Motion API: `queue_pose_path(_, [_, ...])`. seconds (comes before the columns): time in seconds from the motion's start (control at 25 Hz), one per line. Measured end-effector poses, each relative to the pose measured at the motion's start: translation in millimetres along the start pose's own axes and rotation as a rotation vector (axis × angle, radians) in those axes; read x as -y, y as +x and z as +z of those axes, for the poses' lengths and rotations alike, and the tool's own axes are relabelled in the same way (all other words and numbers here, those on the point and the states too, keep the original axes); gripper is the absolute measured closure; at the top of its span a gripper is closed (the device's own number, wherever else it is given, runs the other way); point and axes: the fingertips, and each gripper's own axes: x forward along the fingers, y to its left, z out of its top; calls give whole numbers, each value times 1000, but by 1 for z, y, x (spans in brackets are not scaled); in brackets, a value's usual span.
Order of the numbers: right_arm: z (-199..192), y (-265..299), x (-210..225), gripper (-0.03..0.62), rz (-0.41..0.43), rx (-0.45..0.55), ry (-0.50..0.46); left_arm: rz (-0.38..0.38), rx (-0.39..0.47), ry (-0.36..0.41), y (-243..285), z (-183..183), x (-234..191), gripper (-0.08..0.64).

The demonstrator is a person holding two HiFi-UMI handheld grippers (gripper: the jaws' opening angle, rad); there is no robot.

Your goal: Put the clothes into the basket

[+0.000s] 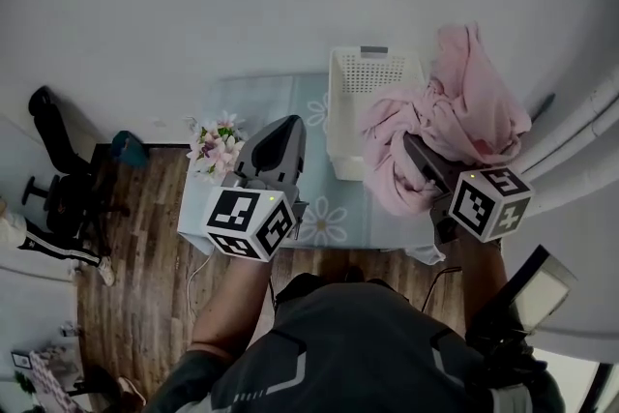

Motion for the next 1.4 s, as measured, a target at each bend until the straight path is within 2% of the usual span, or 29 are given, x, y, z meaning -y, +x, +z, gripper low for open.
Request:
queue_pose_path(0.2, [16, 47, 24, 244, 36, -14, 20, 41, -33, 20, 37, 2, -25, 551])
queue_pose_path(0.36, [14, 60, 36, 244, 41, -10, 28, 41, -40, 10, 46, -6, -32, 551])
queue_pose_path(0.68, [8, 69, 40, 244, 11, -30, 72, 6, -45, 36, 50, -8, -30, 551])
queue_pose_path(1.0, [2, 59, 44, 244, -57, -127, 96, -34, -65, 43, 56, 7, -13, 551])
queue_pose_path(1.08, [-10, 78, 52, 244, -53, -165, 96, -42, -85, 58, 73, -9, -21, 551])
queue_pose_path(1.28, [-76, 192, 80, 244, -58, -313, 101, -30, -186, 58, 134, -85, -100, 551])
queue_pose_path(1.4, [-110, 226, 93, 244, -62, -392, 129, -14, -199, 50, 152, -109, -124, 551])
